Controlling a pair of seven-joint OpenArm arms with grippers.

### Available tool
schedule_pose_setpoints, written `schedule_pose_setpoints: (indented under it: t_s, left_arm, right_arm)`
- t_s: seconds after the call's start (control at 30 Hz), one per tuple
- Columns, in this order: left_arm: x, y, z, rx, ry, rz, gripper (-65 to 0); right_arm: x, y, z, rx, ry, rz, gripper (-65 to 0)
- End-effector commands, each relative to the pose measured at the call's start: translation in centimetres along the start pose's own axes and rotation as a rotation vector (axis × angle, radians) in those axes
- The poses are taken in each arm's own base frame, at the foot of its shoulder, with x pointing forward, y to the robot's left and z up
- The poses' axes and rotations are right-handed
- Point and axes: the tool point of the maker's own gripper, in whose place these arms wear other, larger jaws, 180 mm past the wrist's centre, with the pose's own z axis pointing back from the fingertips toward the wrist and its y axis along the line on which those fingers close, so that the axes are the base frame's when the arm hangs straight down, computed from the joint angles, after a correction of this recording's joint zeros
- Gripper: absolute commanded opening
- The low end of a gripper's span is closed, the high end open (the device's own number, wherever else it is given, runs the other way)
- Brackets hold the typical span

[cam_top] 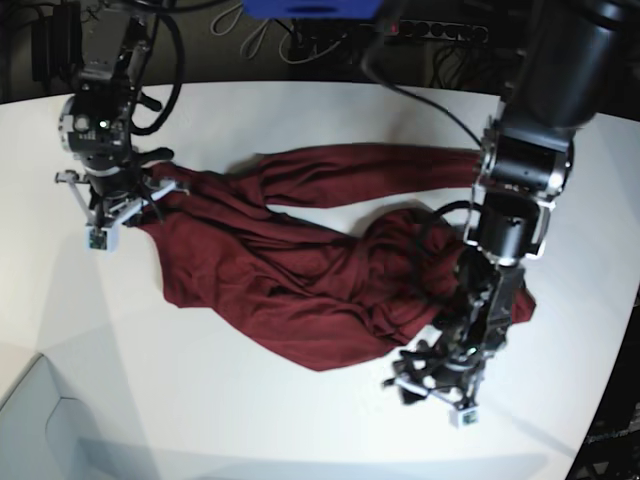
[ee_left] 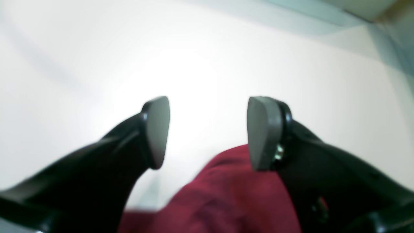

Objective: Layout the t-shirt on the table in an organized manner, then fold the t-shirt properly
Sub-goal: 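Release and regrasp the bunched fabric with the left gripper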

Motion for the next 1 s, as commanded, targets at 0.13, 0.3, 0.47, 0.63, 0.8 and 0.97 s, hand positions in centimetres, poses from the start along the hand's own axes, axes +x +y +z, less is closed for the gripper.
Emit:
schedule_pose_setpoints:
  t_s: [0.13,0.3,0.47,0.63,0.8,0.97]
  left_arm:
    - [0.0,-0.3,3.2,-0.104,0.004,0.048,-28.3]
    - [-3.0,0.5,7.1,-0.148,0.012,0.018,-28.3]
    - [-4.2,2.6,10.3,-0.132,-0.004,0.009,-28.1]
    - [-4.5,5.9,12.2,-0.068,-0.036,0.066,-28.1]
    - [-6.3,7.3,11.8,-0.033,0.009,0.085,-28.1]
    - [-7.9,8.5,11.3,-0.002,0.049,0.107,-28.4]
  right_arm:
    - [0.4,0.4,0.0,0.011,-0.025,-0.017,-65.0]
    - [0.6,0.6,0.0,0.014,-0.031,-0.023,-65.0]
    - [0.7,0.6,0.0,0.015,-0.032,-0.023,-65.0]
    - [0.8,0.6,0.0,0.015,-0.034,-0.023,-65.0]
    - [0.8,0.8,0.0,0.018,-0.034,-0.023,-65.0]
    - [0.7,0.8,-0.1,0.018,-0.032,-0.023,-65.0]
